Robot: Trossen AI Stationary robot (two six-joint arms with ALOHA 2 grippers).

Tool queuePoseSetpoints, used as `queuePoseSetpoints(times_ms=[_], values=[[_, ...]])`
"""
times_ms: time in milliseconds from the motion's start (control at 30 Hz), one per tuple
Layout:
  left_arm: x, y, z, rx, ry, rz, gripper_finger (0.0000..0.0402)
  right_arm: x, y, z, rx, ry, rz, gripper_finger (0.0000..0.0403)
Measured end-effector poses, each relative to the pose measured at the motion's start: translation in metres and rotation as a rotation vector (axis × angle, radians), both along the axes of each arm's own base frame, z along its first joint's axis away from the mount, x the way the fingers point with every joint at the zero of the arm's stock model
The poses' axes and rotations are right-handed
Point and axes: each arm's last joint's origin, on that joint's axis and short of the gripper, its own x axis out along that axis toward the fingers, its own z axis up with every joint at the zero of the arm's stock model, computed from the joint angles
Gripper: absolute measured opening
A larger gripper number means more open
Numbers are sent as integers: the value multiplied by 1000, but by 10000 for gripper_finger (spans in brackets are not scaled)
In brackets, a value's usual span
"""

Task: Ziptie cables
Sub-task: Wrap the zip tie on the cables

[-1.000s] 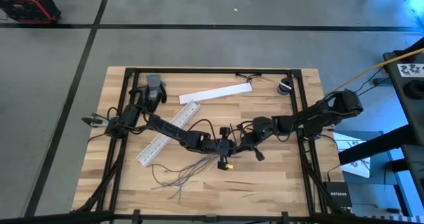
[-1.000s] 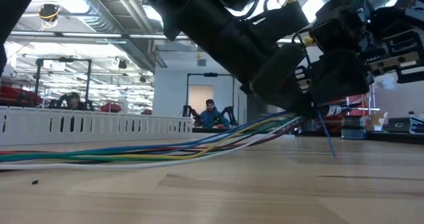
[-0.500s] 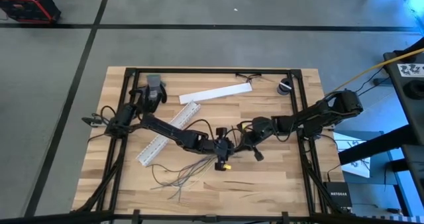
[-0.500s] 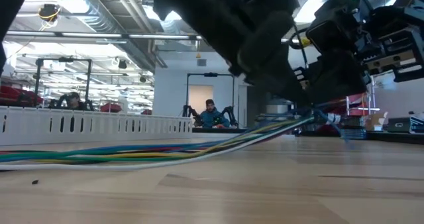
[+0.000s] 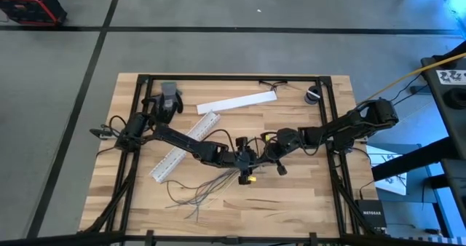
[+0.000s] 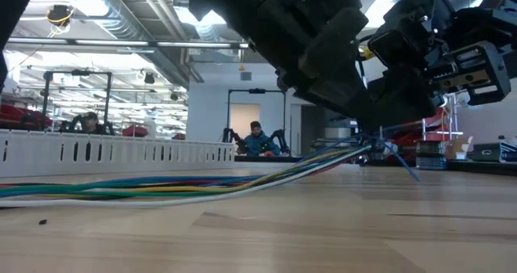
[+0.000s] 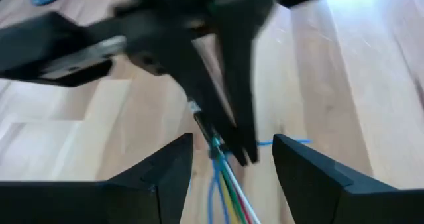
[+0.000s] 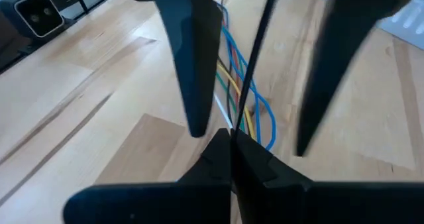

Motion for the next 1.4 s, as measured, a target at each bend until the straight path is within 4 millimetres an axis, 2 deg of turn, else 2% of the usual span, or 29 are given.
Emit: queuePoseSetpoints(times_ms=[200,333,433,567,600,767,867,1200,1300,1400], values=[[1,2,9,-35,-58,44,180,0,0,0,-14,-3,-10,0],[2,1,10,-35,-76,41,151,0,0,0,-14,-5,-10,0],[2,2,10,-21,-72,33,106,0,0,0,-16,-4,-9,0],[1,2,9,5,-53,18,21,0,0,0,-16,-8,-9,0],[1,2,9,7,-49,16,11,0,0,0,-11,-4,-10,0],[1,2,9,38,-45,-2,2,0,0,0,66,32,-53,0],[1,2,8,59,-37,-4,1,1,-2,2,29,54,-104,7],[0,4,12,102,-28,-15,0,-10,-9,32,-153,174,-266,103],[0,6,12,108,-32,1,0,-12,-10,37,-147,227,-297,117],[1,9,13,107,-41,24,0,-13,-3,35,-134,218,-344,117]])
